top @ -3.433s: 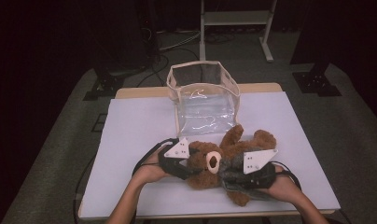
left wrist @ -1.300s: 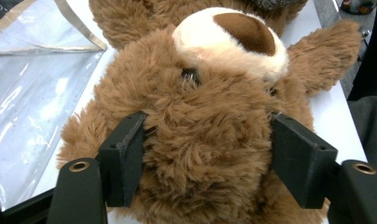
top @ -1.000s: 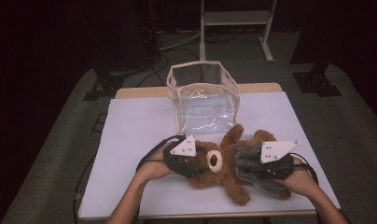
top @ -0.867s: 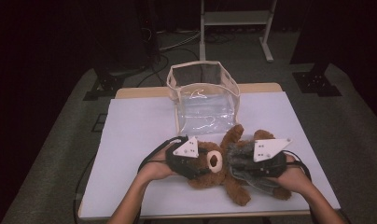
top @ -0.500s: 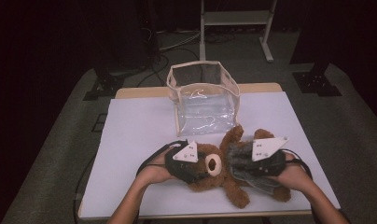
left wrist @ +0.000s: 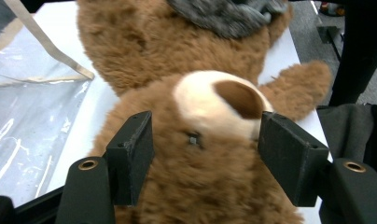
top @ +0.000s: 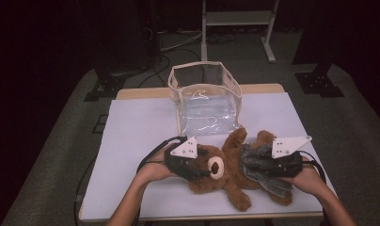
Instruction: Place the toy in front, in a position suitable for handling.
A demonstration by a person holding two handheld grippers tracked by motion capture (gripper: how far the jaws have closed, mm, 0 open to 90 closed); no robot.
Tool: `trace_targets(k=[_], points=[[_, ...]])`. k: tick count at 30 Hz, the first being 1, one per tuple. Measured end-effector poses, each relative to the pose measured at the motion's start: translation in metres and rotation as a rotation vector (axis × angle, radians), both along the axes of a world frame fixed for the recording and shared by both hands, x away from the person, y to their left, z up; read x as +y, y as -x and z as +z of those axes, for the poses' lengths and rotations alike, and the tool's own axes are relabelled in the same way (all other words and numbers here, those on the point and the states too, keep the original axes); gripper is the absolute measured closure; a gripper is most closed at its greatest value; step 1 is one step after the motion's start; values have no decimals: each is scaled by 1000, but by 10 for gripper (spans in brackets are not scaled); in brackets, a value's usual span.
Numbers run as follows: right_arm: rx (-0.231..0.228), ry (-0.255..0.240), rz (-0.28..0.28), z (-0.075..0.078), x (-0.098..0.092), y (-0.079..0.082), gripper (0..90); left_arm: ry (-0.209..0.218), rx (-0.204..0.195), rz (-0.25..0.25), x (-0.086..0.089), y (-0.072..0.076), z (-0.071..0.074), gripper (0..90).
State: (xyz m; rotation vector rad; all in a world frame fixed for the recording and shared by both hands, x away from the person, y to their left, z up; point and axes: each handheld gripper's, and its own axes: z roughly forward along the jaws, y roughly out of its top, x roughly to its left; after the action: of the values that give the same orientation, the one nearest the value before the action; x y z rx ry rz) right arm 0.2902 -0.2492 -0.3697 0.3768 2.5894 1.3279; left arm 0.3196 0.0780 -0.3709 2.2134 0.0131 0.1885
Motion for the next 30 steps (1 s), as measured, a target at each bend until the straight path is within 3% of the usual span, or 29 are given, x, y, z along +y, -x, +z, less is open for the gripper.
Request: trace_targets(k=[3, 7, 10, 15, 19, 22, 25, 27, 30], points=[[16, -17, 3, -4, 0, 4, 708, 29, 22, -12, -5, -2, 0, 356], [12, -6, 9, -6, 3, 9, 708, 16, 54, -42, -13, -1, -3, 358], [-9, 29, 23, 0, 6, 11, 708, -7, 68, -54, -15, 2, -6, 360], [-57, 53, 49, 14, 22, 6, 707, -50, 50, -73, -18, 8, -8, 359], [-75, 87, 75, 17, 35, -1, 707, -75, 28, -72, -18, 13, -9, 359], [-66, 87, 64, 20, 26, -6, 707, -80, 20, -73, -17, 15, -9, 359], [-35, 71, 17, 22, 3, -12, 707, -74, 24, -71, -17, 14, -10, 359], [-9, 58, -9, 19, -11, -14, 706, -75, 21, -75, -17, 14, -9, 358], [23, 33, -14, 11, -16, -13, 707, -63, 22, -73, -16, 12, -5, 356]])
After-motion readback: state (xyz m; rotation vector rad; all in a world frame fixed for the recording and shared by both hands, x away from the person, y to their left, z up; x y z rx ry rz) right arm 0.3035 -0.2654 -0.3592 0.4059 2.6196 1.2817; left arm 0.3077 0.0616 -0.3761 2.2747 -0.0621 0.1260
